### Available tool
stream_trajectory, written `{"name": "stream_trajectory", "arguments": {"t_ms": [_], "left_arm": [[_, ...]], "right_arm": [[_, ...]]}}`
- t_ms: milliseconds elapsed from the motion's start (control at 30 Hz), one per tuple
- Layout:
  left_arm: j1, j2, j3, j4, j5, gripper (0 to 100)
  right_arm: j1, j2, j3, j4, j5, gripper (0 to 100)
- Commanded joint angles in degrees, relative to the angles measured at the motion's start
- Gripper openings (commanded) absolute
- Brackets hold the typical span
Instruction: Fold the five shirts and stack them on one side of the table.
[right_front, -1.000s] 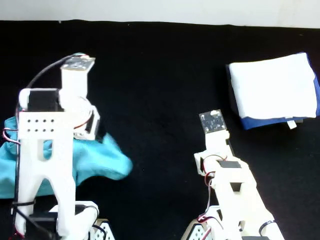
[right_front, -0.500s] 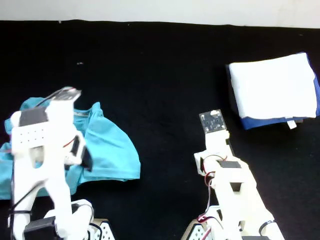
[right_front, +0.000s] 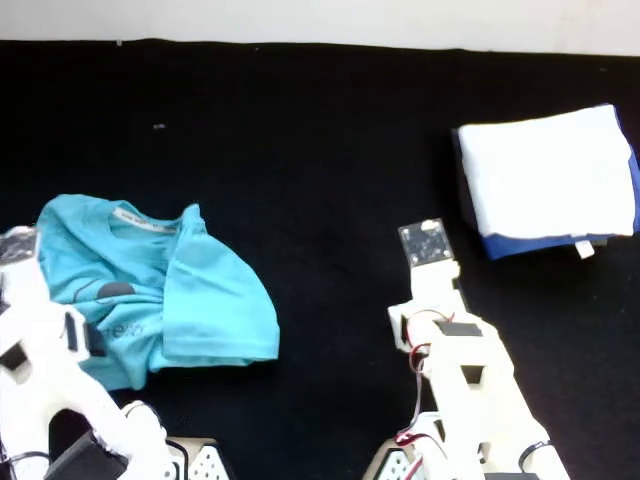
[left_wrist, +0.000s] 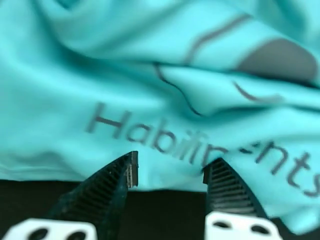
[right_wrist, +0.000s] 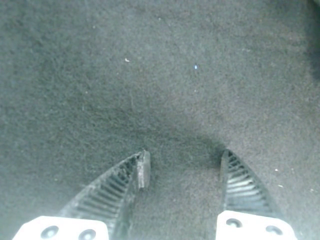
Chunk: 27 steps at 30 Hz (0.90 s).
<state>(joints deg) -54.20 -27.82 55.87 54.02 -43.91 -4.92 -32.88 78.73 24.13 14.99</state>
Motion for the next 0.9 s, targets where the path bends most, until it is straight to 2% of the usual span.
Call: {"name": "stream_trajectory", "arguments": {"t_ms": [0,167,500,700,867], "left_arm": [[-2.42,-0.04,0.13,-5.19,-0.62,21],[-2.15,-0.04,-0.04,-5.10,5.19,21],[-2.33,-0.04,0.22,-5.98,22.24,21],[-2.24,-0.04,6.81,-16.18,29.98,21],[-2.07,-0.66,15.08,-24.26,30.77,21]], "right_arm": [[0.57,0.22,0.13,-2.07,-0.09,22.4],[0.57,0.04,0.22,-2.07,-0.09,22.4],[0.57,-0.13,0.22,-2.07,-0.26,22.4],[0.57,-0.13,0.22,-1.98,-0.26,22.4],[-0.57,-0.40,-1.45,0.84,-0.09,22.4]]}}
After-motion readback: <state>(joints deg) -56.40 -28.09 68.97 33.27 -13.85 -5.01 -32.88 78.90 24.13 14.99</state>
